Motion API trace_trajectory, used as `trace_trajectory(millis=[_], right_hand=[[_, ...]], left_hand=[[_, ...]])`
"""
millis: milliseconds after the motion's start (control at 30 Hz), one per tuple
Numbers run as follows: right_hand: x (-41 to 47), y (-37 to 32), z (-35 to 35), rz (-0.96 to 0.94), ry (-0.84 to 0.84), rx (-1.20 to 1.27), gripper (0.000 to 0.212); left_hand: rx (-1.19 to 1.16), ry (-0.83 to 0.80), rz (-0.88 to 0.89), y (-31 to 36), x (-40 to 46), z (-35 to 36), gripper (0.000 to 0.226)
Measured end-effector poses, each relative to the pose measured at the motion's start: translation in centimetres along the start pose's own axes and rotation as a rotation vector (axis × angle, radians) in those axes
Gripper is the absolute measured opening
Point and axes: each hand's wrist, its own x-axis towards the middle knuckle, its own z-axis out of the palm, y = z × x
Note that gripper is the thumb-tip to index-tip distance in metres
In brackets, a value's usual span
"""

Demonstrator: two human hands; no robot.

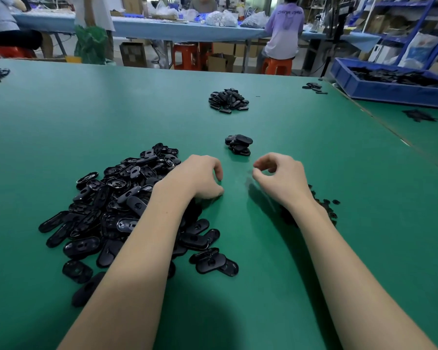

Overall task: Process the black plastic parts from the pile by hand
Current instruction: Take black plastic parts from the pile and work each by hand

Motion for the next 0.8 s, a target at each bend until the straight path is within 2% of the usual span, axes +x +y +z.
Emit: trace_trajectory(millis=[167,433,600,800], right_hand=[[-0.4,-0.6,-0.7,-0.013,0.004,0.045,0.005],[-0.8,-1.7,-0.4,-0.012,-0.020,0.125,0.006],[-1.2,-2.3,0.3,0.029,-0.143,0.187,0.003],[-1.8,-3.3,0.4,0.070,-0.281,0.248,0.022]], left_hand=[[0.004,-0.026,-0.009,0.9,-0.6,-0.2,0.013],[-0.145,0.073,0.082,1.3,-0.7,-1.3,0.016],[-0.314,0.090,0.064,1.5,-0.6,-0.9,0.018],[-0.477,0.124,-0.015,0.9,0.1,-0.2,0.027]])
